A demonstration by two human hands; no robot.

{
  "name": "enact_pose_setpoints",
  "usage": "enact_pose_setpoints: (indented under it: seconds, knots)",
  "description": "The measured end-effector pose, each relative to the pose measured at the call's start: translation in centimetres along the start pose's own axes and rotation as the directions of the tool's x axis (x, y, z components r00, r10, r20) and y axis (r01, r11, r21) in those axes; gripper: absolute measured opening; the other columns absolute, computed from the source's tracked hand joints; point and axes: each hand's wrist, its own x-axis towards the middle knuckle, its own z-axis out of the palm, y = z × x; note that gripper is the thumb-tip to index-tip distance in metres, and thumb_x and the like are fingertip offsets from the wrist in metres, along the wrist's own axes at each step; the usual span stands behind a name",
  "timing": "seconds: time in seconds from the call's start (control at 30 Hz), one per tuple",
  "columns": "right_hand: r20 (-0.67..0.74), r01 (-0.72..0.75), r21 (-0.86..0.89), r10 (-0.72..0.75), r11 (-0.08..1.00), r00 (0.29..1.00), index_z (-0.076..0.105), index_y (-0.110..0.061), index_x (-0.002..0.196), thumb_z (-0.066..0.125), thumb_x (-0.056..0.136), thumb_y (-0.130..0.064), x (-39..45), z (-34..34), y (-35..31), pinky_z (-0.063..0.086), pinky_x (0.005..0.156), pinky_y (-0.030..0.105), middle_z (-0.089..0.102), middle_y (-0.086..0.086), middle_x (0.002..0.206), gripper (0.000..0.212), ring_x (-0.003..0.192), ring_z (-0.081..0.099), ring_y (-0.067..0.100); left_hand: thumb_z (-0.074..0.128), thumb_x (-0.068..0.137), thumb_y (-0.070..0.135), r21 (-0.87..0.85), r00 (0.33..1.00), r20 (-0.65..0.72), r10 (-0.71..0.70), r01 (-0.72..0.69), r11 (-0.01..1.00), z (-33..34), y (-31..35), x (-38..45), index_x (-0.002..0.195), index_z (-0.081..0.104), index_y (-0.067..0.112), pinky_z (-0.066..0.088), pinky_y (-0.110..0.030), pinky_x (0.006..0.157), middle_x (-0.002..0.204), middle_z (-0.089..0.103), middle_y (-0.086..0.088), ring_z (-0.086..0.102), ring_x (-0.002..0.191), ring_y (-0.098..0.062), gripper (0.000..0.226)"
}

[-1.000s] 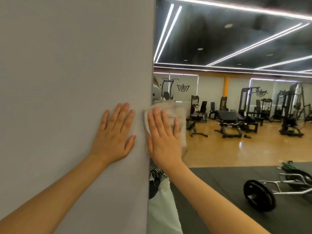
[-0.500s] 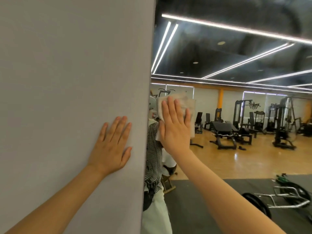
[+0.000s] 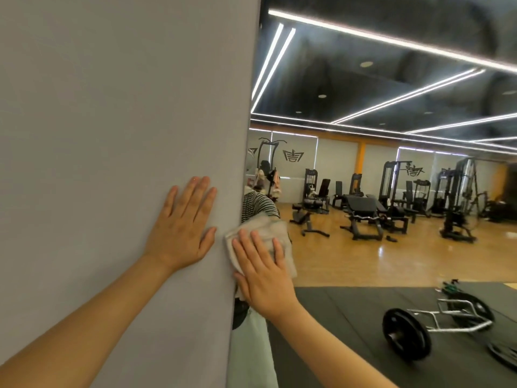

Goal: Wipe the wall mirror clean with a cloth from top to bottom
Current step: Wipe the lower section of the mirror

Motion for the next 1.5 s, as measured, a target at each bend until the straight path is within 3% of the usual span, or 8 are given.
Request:
enact_pose_setpoints:
  seconds: [0.23, 0.37, 0.57, 0.73, 0.87, 1.0, 1.23, 1.5]
  knots:
    - [-0.157, -0.210, 0.122, 0.228, 0.970, 0.961, 0.011, -0.019, 0.155, 0.028, 0.099, -0.032, 3.7, -0.7, -0.6, -0.008, 0.120, 0.042, 0.018, 0.002, 0.158, 0.060, 0.150, -0.002, 0.015, 0.035, 0.090, 0.037, -0.005, 1.000, -0.002, -0.002, 0.002, 1.000, 0.3, -0.1, -0.1, 0.149, 0.023, 0.001, 0.003, -0.045, 0.119, 0.156, 0.021, -0.019, -0.006, 0.149, -0.021, 0.070]
    - [-0.187, -0.301, 0.133, 0.322, 0.944, 0.928, -0.003, -0.018, 0.155, 0.027, 0.099, -0.033, 1.1, 1.0, -3.3, -0.006, 0.120, 0.044, -0.008, -0.001, 0.163, 0.065, 0.150, -0.004, 0.016, 0.036, 0.089, 0.037, -0.008, 1.000, 0.002, 0.000, 0.000, 1.000, 0.3, -0.1, -0.2, 0.148, 0.025, 0.001, 0.005, -0.047, 0.118, 0.154, 0.027, -0.022, -0.007, 0.149, -0.020, 0.069]
    - [-0.059, -0.271, 0.120, 0.279, 0.955, 0.959, -0.006, -0.019, 0.155, 0.030, 0.098, -0.039, -2.7, 1.8, -4.8, -0.006, 0.119, 0.046, -0.013, -0.001, 0.162, 0.070, 0.150, -0.005, 0.017, 0.036, 0.089, 0.036, -0.002, 0.999, 0.040, -0.008, 0.008, 1.000, -0.2, 0.0, -0.1, 0.148, 0.025, 0.001, 0.006, -0.047, 0.118, 0.154, 0.026, -0.023, -0.008, 0.149, -0.020, 0.070]
    - [0.162, -0.254, 0.331, 0.211, 0.909, 0.964, 0.005, -0.022, 0.156, 0.034, 0.095, -0.045, -2.9, -1.4, -4.1, -0.011, 0.117, 0.040, -0.007, -0.005, 0.162, 0.071, 0.149, -0.010, 0.013, 0.036, 0.087, 0.035, -0.027, 0.992, 0.119, -0.046, 0.050, 0.998, -0.8, 0.3, 0.3, 0.148, 0.024, 0.000, 0.000, -0.045, 0.118, 0.153, 0.028, -0.024, -0.010, 0.149, -0.019, 0.070]
    - [0.309, -0.242, 0.583, 0.064, 0.776, 0.949, 0.029, -0.018, 0.152, 0.039, 0.093, -0.033, -3.1, -4.2, -1.1, -0.019, 0.114, 0.024, 0.002, -0.012, 0.158, 0.062, 0.144, -0.016, -0.002, 0.038, 0.082, 0.028, -0.133, 0.976, 0.099, -0.196, 0.208, 0.969, -2.1, 3.5, -0.8, 0.144, 0.028, -0.002, -0.004, -0.043, 0.118, 0.150, 0.032, -0.025, 0.017, 0.143, -0.033, 0.069]
    - [0.292, -0.222, 0.650, 0.031, 0.727, 0.956, 0.035, -0.014, 0.149, 0.045, 0.091, -0.017, -3.5, -5.0, 0.2, -0.011, 0.116, 0.024, 0.006, -0.012, 0.157, 0.059, 0.144, -0.012, -0.004, 0.037, 0.086, 0.020, -0.293, 0.978, 0.097, -0.185, 0.205, 0.934, -3.7, 9.1, -5.1, 0.139, 0.036, -0.001, -0.001, -0.042, 0.119, 0.145, 0.034, -0.021, 0.030, 0.135, -0.036, 0.057]
    - [0.177, -0.339, 0.473, 0.289, 0.813, 0.941, 0.041, -0.012, 0.146, 0.037, 0.091, -0.022, -7.2, -5.7, 3.0, 0.014, 0.120, 0.038, 0.022, -0.004, 0.156, 0.056, 0.147, 0.014, 0.012, 0.037, 0.084, 0.022, -0.239, 0.940, 0.335, -0.068, 0.155, 0.959, -3.6, 13.4, -8.8, 0.142, 0.035, -0.002, 0.005, -0.047, 0.118, 0.150, 0.037, -0.021, 0.028, 0.141, -0.033, 0.063]
    - [0.259, -0.485, 0.025, 0.463, 0.874, 0.848, 0.030, -0.007, 0.148, 0.030, 0.089, -0.028, -15.5, -6.6, 12.6, 0.025, 0.115, 0.049, 0.020, 0.006, 0.155, 0.063, 0.144, 0.017, 0.020, 0.035, 0.086, 0.027, -0.206, 0.954, 0.301, -0.007, 0.073, 0.976, -2.5, 15.7, -5.7, 0.146, 0.025, -0.001, 0.007, -0.046, 0.119, 0.153, 0.027, -0.023, 0.005, 0.149, -0.030, 0.067]
